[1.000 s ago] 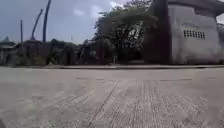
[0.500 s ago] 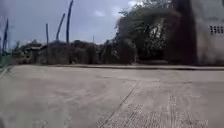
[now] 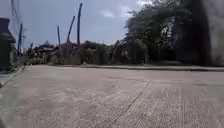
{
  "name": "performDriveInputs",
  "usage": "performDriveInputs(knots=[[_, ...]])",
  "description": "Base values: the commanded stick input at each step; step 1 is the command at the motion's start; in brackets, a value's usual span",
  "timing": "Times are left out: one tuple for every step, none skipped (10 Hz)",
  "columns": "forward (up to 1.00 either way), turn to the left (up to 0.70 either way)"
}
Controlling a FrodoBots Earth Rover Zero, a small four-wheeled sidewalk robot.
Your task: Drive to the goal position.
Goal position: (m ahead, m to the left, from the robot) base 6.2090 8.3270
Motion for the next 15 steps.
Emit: performDriveInputs(knots=[[1.00,0.40],[1.00,0.40],[1.00,0.40],[1.00,0.40],[1.00,0.40],[1.00,0.40],[1.00,0.40],[1.00,0.40],[1.00,0.40],[1.00,0.40],[1.00,0.40],[1.00,0.37],[1.00,0.23],[1.00,0.09],[1.00,0.07]])
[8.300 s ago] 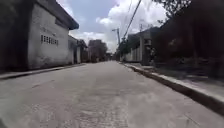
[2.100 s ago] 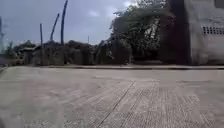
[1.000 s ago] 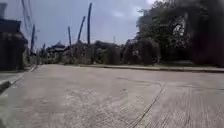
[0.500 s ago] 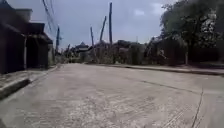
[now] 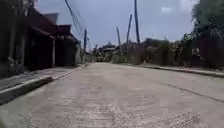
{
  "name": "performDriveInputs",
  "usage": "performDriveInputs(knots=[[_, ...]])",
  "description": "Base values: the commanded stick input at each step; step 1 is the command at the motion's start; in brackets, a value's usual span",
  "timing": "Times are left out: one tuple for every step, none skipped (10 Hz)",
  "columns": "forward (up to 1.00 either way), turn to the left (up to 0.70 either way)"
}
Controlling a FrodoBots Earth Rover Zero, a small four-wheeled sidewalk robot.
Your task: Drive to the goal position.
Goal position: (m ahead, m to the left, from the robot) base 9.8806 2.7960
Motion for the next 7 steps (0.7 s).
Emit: performDriveInputs(knots=[[1.00,0.06],[1.00,0.00],[1.00,-0.03],[1.00,-0.36],[1.00,-0.40],[1.00,-0.40],[1.00,-0.40]])
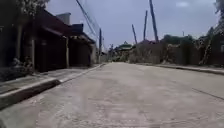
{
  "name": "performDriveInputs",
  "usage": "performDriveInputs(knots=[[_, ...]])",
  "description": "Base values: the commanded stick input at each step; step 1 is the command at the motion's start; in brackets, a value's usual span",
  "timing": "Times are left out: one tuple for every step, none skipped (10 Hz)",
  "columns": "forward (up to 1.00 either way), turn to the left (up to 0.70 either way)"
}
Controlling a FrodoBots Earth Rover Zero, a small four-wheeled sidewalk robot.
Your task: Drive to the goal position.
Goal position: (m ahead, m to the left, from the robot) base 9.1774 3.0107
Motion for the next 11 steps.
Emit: performDriveInputs(knots=[[1.00,-0.40],[1.00,-0.17],[1.00,0.00],[1.00,0.00],[1.00,0.00],[1.00,0.00],[1.00,0.00],[1.00,0.01],[1.00,0.01],[1.00,0.01],[1.00,0.03]])
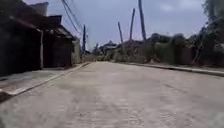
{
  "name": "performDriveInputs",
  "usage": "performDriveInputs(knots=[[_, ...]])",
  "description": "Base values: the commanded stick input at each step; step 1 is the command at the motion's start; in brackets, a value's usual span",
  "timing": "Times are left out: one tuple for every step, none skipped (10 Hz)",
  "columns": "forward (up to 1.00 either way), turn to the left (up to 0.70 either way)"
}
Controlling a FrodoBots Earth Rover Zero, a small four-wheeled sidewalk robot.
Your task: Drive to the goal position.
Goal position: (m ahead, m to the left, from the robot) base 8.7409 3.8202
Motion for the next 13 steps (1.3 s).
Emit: performDriveInputs(knots=[[1.00,0.39],[1.00,0.39],[1.00,0.22],[1.00,0.00],[1.00,0.00],[1.00,0.00],[1.00,0.00],[1.00,0.00],[1.00,0.00],[1.00,0.00],[1.00,0.00],[1.00,0.00],[1.00,-0.05]])
